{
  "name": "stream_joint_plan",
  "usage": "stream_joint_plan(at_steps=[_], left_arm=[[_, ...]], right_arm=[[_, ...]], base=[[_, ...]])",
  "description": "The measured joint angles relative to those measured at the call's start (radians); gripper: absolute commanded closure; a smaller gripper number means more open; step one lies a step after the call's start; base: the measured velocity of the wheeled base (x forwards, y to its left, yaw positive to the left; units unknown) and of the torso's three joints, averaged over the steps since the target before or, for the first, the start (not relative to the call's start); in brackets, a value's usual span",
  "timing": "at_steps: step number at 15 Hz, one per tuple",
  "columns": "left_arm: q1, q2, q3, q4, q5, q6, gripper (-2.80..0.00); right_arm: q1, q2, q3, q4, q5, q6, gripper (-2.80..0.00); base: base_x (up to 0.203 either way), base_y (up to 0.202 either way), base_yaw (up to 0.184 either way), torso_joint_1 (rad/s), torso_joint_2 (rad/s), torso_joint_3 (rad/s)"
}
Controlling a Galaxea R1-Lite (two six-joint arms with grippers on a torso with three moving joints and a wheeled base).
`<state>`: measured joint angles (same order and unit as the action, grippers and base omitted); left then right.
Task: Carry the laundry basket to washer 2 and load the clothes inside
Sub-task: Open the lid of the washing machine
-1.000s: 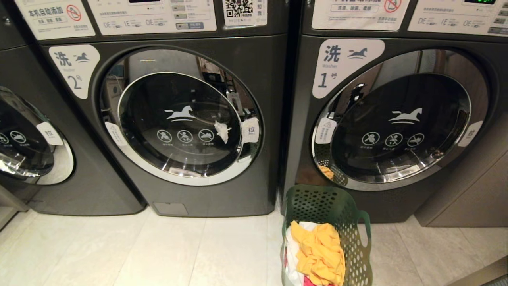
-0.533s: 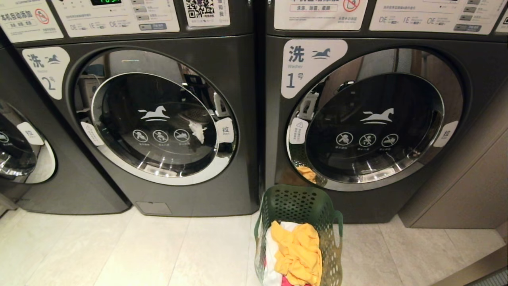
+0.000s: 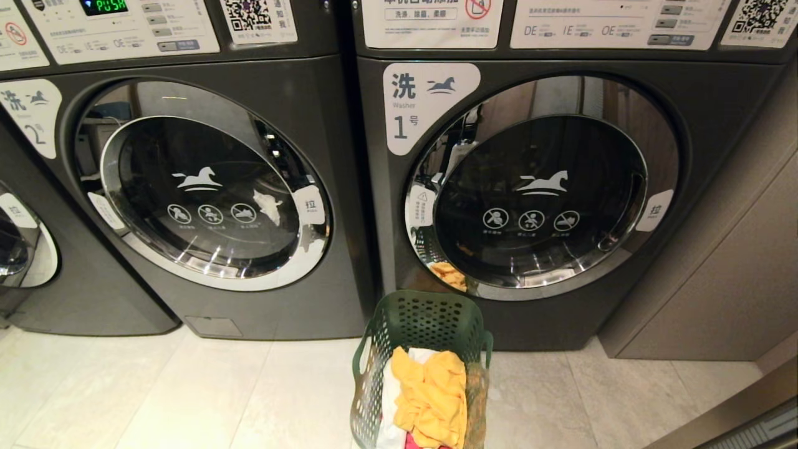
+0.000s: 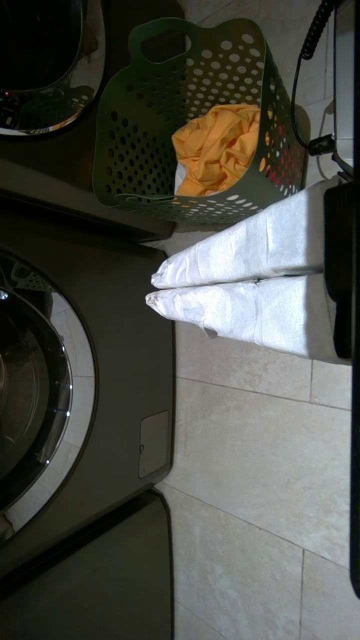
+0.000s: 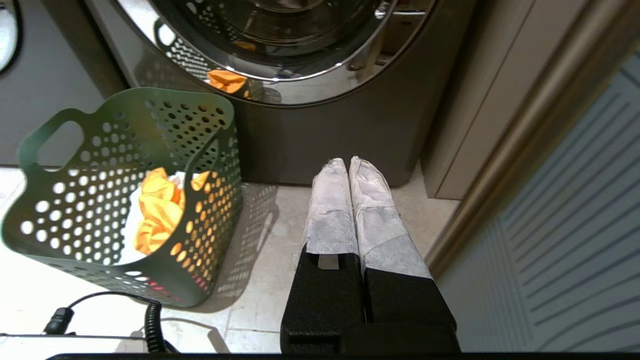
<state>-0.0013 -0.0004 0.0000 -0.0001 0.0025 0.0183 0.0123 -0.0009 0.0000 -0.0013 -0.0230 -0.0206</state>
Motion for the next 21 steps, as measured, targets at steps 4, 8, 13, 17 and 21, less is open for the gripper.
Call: stream_joint_plan(at_steps=[4,8,13,17,21], left_arm=[[0.0,0.0,0.0,0.0,0.001,0.0,0.0],[-0.001,0.0,0.0,0.0,0.001,0.0,0.0],[-0.001,0.0,0.0,0.001,0.0,0.0,0.0],[0.0,0.0,0.0,0.0,0.0,0.0,0.0],[0.0,0.0,0.0,0.0,0.001,0.0,0.0]], right_arm=[[0.001,0.0,0.0,0.0,-0.001,0.007,0.0],[0.0,0.0,0.0,0.0,-0.002,0.011,0.0],[0.0,0.0,0.0,0.0,-0.003,0.015,0.0],[0.0,0.0,0.0,0.0,-0.003,0.014,0.0],[0.0,0.0,0.0,0.0,-0.003,0.014,0.0]], base=[[0.0,0.0,0.0,0.0,0.0,0.0],[0.002,0.0,-0.064,0.004,0.0,0.002],[-0.001,0.006,-0.201,0.002,0.0,0.005],[-0.001,0.002,-0.049,0.002,0.0,0.001],[0.0,0.0,0.0,0.0,0.0,0.0]])
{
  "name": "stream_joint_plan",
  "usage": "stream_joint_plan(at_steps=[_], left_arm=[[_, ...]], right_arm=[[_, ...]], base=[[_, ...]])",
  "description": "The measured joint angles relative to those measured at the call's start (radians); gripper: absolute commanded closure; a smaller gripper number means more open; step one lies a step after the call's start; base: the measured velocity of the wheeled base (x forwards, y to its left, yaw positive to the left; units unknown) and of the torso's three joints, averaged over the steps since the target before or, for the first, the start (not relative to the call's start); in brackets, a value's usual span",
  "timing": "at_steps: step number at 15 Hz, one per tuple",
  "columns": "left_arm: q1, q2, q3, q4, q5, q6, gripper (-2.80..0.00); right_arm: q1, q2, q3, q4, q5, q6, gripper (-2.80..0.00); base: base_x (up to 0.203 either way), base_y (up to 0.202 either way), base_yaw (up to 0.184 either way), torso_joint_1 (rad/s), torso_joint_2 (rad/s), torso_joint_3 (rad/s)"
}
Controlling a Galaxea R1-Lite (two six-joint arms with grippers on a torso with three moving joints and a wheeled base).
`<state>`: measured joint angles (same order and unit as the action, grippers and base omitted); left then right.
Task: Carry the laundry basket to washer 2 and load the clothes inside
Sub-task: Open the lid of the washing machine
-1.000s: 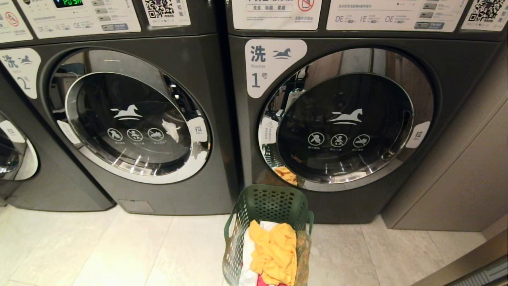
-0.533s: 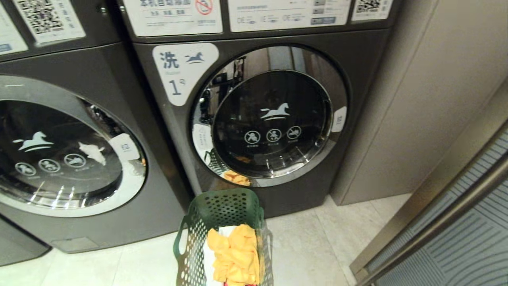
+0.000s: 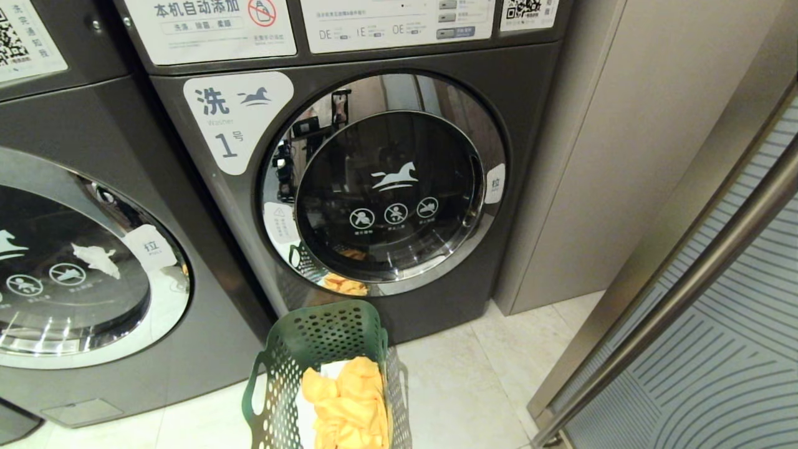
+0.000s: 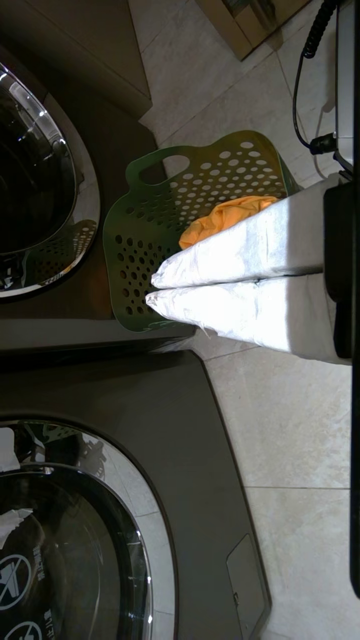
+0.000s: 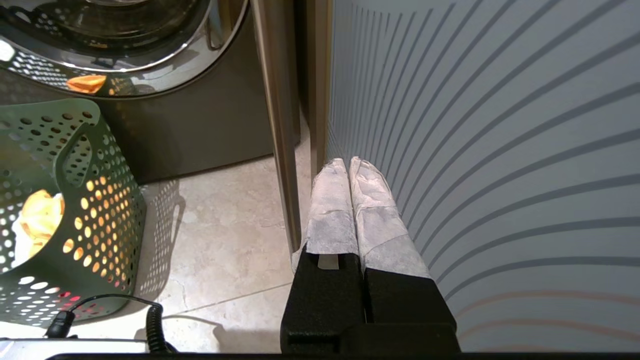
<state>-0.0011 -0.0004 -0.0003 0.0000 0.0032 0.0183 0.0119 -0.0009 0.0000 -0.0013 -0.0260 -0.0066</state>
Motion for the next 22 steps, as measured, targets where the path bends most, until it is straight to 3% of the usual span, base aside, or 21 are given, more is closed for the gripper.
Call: stream_joint_plan(at_steps=[10,11,17,19,22], left_arm=[[-0.001,0.0,0.0,-0.001,0.0,0.002,0.0],[-0.001,0.0,0.0,-0.001,0.0,0.003,-2.8],[-0.001,0.0,-0.038,-0.009,0.003,0.013,-2.8],[-0.001,0.006,-0.142,0.014,0.008,0.017,-2.8],[-0.001,0.087,-0.391,0.091,0.047,0.024,-2.8]], right_arm=[[0.0,0.0,0.0,0.0,0.001,-0.002,0.0],[0.0,0.0,0.0,0.0,0.001,-0.003,0.0],[0.001,0.0,0.0,-0.001,0.0,0.001,0.0],[0.0,0.0,0.0,-0.001,0.0,0.004,0.0],[0.0,0.0,0.0,-0.004,-0.001,0.023,0.0]], base=[[0.0,0.0,0.0,0.0,0.0,0.0],[0.0,0.0,0.0,0.0,0.0,0.0],[0.0,0.0,0.0,0.0,0.0,0.0],[0.0,0.0,0.0,0.0,0.0,0.0],[0.0,0.0,0.0,0.0,0.0,0.0]])
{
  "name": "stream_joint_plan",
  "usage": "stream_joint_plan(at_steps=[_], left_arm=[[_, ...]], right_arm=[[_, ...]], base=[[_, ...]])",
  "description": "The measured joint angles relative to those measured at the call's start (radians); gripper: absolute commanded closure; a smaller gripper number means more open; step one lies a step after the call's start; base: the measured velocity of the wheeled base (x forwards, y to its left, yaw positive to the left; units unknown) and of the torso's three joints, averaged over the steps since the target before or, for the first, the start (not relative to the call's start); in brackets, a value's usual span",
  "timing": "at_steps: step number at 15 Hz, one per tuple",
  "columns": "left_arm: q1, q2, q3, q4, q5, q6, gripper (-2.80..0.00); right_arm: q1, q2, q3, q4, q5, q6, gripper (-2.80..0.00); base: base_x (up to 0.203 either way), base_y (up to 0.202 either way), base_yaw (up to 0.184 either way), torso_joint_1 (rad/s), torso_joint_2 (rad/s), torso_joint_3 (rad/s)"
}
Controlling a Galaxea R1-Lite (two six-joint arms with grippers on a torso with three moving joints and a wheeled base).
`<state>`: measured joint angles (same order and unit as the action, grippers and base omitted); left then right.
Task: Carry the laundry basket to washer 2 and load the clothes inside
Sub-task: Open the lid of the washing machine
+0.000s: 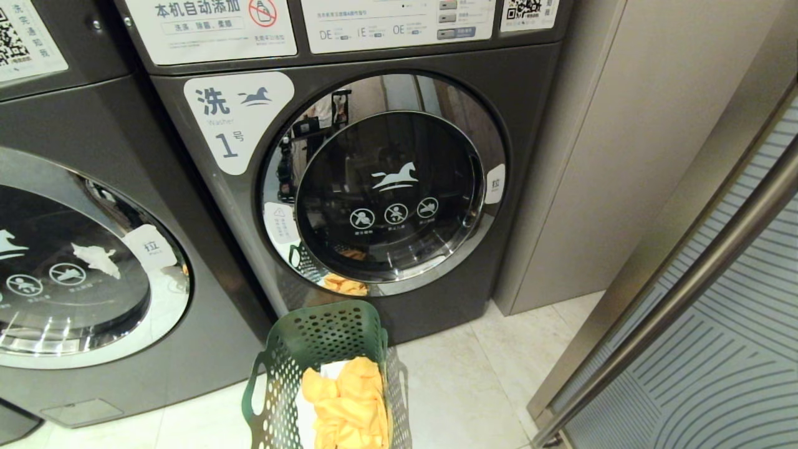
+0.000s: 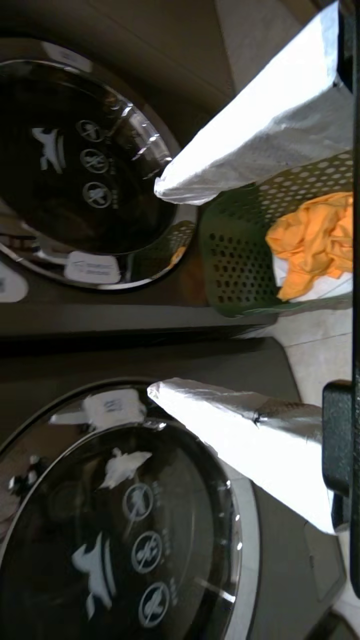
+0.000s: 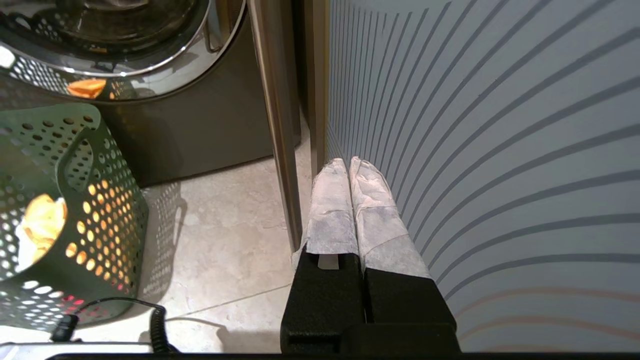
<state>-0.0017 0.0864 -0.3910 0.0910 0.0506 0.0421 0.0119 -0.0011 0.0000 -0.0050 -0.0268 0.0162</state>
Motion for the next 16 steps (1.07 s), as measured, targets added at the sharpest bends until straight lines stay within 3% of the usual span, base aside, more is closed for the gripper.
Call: stream_joint_plan(at_steps=[2,4,6,8,10,12,14,16], left_arm=[[-0.001,0.132,-0.122,0.024,0.056,-0.011,-2.8],[-0.003,0.307,-0.194,0.024,0.121,-0.073,-2.8],[-0.004,0.48,-0.206,-0.02,0.145,-0.19,-2.8],[0.012,0.659,-0.161,-0.146,0.106,-0.329,-2.8],[0.107,0.817,-0.105,-0.313,-0.012,-0.421,-2.8],[0.275,0.936,-0.067,-0.438,-0.179,-0.448,-2.8],[0.467,1.051,-0.039,-0.538,-0.384,-0.432,-2.8],[0.61,1.165,-0.034,-0.619,-0.57,-0.369,-2.8]], right_arm=[[0.0,0.0,0.0,0.0,-0.001,0.013,0.0],[0.001,0.0,0.0,0.0,-0.001,0.014,0.0],[0.0,0.0,0.0,0.0,-0.001,0.014,0.0],[0.0,0.0,0.0,0.0,-0.001,0.014,0.0],[0.001,0.0,0.0,0.0,-0.001,0.014,0.0],[0.001,0.0,0.0,0.0,-0.001,0.014,0.0],[0.0,0.0,0.0,0.0,-0.001,0.014,0.0],[0.0,0.0,0.0,-0.001,-0.001,0.014,0.0]], base=[[0.0,0.0,0.0,0.0,0.0,0.0],[0.0,0.0,0.0,0.0,0.0,0.0],[0.0,0.0,0.0,0.0,0.0,0.0],[0.0,0.0,0.0,0.0,0.0,0.0],[0.0,0.0,0.0,0.0,0.0,0.0],[0.0,0.0,0.0,0.0,0.0,0.0],[0.0,0.0,0.0,0.0,0.0,0.0],[0.0,0.0,0.0,0.0,0.0,0.0]])
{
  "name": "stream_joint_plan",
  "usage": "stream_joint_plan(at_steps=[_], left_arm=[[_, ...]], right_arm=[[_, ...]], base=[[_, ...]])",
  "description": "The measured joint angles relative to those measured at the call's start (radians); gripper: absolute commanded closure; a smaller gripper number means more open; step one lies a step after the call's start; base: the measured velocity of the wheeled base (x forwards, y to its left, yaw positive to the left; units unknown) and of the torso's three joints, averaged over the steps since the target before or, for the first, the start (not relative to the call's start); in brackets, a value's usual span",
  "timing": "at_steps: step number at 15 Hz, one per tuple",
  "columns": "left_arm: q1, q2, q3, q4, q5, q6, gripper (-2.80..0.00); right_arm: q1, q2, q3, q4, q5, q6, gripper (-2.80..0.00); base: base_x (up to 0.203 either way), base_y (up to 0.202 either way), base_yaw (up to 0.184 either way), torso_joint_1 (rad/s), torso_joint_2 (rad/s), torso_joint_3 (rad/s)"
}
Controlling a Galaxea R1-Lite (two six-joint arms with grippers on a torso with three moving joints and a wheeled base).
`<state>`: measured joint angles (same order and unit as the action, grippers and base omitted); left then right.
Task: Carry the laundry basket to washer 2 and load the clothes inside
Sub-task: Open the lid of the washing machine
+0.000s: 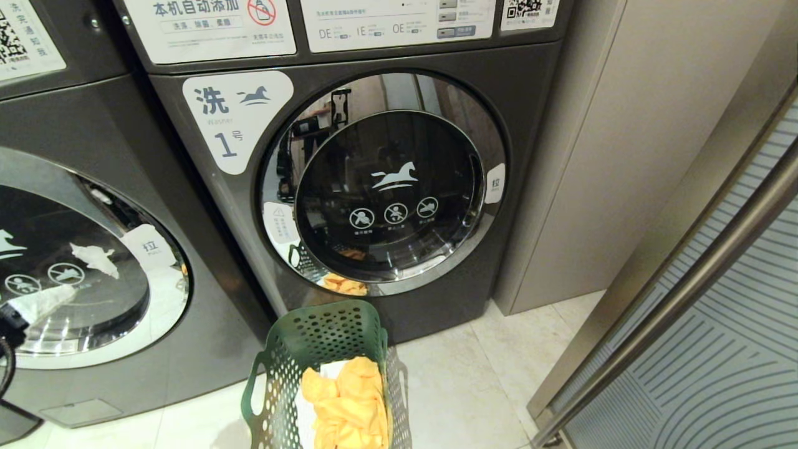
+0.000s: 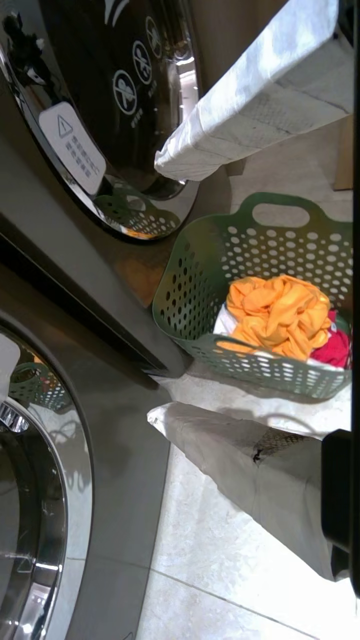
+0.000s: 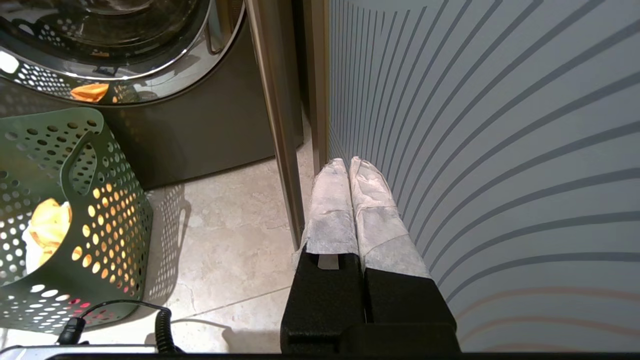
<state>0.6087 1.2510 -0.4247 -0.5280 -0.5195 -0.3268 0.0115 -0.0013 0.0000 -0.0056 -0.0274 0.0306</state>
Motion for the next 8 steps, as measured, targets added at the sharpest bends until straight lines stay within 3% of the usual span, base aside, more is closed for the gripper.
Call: stream_joint_plan(at_steps=[3,5,8], left_arm=[[0.077,0.171,-0.015,-0.189,-0.241,0.093,-2.8],[0.086,0.299,-0.026,-0.35,-0.353,0.167,-2.8],[0.083,0.494,-0.057,-0.545,-0.492,0.343,-2.8]], right_arm=[[0.0,0.0,0.0,0.0,0.0,0.0,0.0],[0.0,0.0,0.0,0.0,0.0,0.0,0.0],[0.0,0.0,0.0,0.0,0.0,0.0,0.0]], base=[[0.0,0.0,0.0,0.0,0.0,0.0],[0.0,0.0,0.0,0.0,0.0,0.0],[0.0,0.0,0.0,0.0,0.0,0.0]])
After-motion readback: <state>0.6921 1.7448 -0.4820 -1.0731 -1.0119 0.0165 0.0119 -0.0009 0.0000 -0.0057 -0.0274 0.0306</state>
